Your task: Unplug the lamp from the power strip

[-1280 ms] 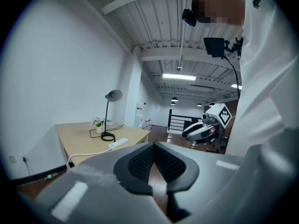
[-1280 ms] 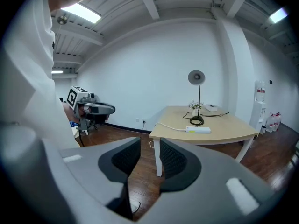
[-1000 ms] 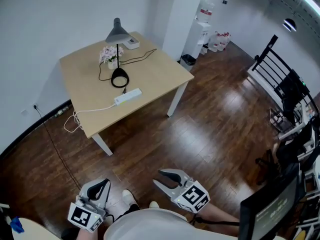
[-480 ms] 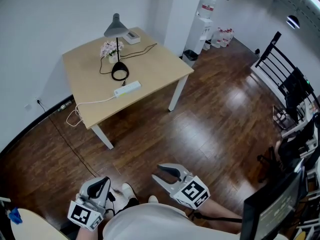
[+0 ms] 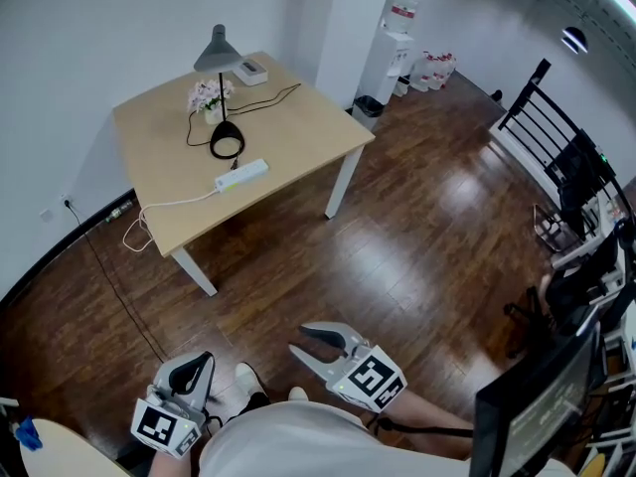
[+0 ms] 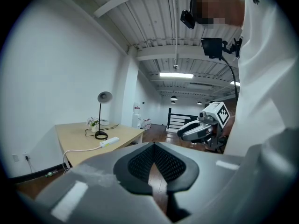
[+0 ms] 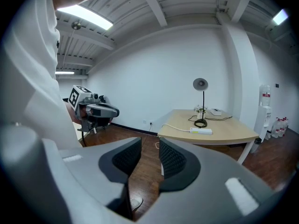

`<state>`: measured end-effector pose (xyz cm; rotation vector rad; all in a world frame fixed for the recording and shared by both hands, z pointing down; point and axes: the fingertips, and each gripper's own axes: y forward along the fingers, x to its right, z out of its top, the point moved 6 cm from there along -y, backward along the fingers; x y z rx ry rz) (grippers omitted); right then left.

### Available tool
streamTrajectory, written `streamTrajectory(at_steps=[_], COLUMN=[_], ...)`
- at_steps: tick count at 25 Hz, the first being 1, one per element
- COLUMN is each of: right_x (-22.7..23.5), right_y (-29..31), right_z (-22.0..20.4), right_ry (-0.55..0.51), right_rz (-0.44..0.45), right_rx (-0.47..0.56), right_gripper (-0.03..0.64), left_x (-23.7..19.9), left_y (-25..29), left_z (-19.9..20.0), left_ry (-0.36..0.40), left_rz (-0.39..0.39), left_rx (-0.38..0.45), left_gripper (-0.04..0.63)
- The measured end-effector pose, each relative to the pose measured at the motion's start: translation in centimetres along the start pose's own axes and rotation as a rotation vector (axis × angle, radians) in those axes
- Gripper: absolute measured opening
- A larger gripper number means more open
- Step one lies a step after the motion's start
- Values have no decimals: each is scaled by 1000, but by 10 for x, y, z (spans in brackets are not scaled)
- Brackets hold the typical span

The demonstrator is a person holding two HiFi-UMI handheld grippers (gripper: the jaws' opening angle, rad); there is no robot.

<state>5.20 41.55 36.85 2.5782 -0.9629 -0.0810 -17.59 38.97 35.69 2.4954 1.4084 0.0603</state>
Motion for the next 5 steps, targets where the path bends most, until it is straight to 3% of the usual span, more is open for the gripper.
streamTrajectory(at_steps=[5], right_x=[7], right_y=[5], right_z=[3], right_ry=[-4], right_rz=[5], right_rx=[1], right_gripper=[121], left_x=[-5], left_y=[5], left_z=[2], left_ry=[0], left_rz=[4], left_rx=[-7], left_gripper=[5])
